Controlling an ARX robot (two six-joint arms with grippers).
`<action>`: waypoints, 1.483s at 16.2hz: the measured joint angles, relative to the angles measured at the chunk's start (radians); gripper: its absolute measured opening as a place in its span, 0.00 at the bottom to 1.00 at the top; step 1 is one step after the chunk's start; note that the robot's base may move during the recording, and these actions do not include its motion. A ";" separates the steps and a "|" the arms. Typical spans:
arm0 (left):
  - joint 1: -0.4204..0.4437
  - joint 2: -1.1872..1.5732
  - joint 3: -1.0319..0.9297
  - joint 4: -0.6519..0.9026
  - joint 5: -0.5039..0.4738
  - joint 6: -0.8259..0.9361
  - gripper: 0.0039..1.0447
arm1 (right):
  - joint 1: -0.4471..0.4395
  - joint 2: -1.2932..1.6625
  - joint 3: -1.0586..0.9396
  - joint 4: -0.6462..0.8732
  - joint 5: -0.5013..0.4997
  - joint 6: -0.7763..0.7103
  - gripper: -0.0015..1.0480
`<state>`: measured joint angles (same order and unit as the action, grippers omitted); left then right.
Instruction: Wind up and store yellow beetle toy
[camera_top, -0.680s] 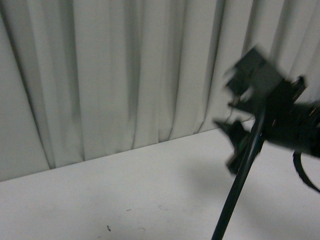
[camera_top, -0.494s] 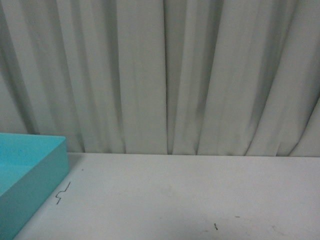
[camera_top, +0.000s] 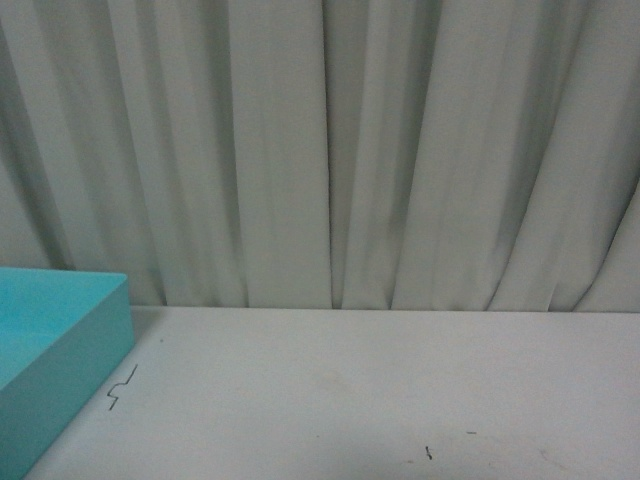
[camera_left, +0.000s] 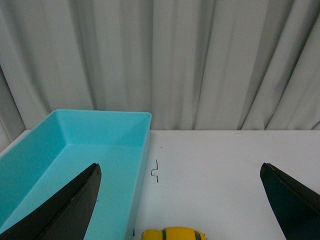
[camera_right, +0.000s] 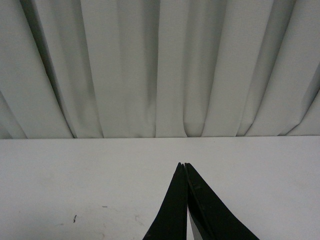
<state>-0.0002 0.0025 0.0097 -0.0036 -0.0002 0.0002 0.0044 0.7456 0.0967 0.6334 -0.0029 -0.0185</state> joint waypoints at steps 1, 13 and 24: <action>0.000 0.000 0.000 0.000 0.000 0.000 0.94 | 0.000 -0.015 -0.006 -0.006 0.000 0.000 0.02; 0.000 0.000 0.000 0.000 0.000 0.000 0.94 | 0.000 -0.409 -0.086 -0.294 0.001 0.003 0.02; 0.000 0.000 0.000 0.000 -0.001 0.000 0.94 | 0.000 -0.742 -0.084 -0.619 0.002 0.004 0.02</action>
<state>-0.0002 0.0025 0.0097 -0.0036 -0.0010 0.0002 0.0044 0.0036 0.0124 0.0147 -0.0013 -0.0147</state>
